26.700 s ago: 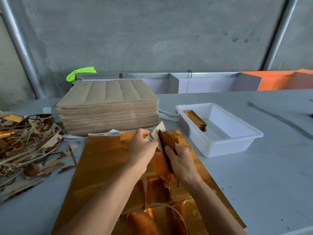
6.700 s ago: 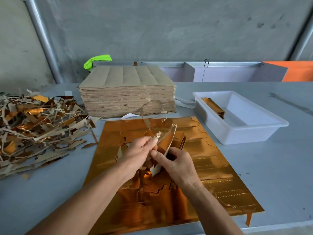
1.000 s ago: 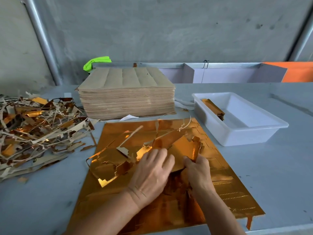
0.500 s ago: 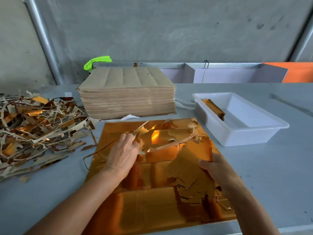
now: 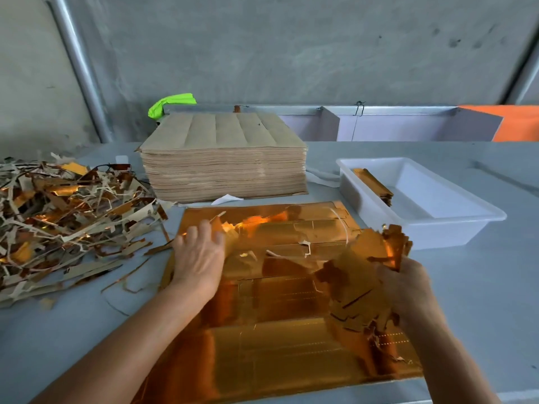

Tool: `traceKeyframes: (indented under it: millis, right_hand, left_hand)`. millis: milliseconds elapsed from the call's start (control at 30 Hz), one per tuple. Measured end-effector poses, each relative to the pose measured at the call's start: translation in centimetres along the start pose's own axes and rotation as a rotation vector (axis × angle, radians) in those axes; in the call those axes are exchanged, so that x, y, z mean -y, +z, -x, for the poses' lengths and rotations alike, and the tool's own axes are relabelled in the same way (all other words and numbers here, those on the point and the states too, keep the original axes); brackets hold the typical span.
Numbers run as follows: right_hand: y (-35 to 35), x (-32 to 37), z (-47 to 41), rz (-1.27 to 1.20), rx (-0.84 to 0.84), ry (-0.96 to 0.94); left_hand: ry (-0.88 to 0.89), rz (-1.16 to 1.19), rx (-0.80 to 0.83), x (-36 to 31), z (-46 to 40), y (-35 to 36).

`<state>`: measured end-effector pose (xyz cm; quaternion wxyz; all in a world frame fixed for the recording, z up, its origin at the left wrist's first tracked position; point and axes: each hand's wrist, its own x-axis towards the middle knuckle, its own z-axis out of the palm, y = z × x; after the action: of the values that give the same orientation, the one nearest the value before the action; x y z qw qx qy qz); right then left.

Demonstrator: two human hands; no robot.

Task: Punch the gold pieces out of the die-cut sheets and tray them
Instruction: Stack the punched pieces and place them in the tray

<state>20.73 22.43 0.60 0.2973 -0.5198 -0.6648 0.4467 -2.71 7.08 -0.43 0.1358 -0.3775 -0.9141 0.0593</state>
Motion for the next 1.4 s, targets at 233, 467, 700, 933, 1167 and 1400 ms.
traceKeyframes:
  millis: [233,467,700,933,1167,1400]
  right_hand:
    - [0.8,1.0,1.2,-0.051,0.191,0.002]
    - [0.3,1.5,1.0,0.007,0.215,-0.039]
    - [0.5,1.4,0.6,0.037,0.333,-0.173]
    - [-1.6,0.1,-1.3,0.071,0.050,-0.028]
    - [0.0,1.7,-0.7,0.006,-0.010,-0.019]
    - [5.2,4.1,2.4,-0.392,0.320,-0.023]
  left_hand:
    - [0.533,0.167,-0.093,-4.4,1.0,-0.5]
    - [0.563,0.553,0.425,-6.6,1.8,-1.1]
    - [0.526,0.626,0.306,-6.3,0.6,-0.7]
    - [0.083,0.680,-0.034,-4.2,-1.3,-0.1]
    - [0.022,0.571,-0.298,-3.9,-0.5,-3.4]
    - [0.385,0.378,-0.373,-8.6,3.2,-5.5]
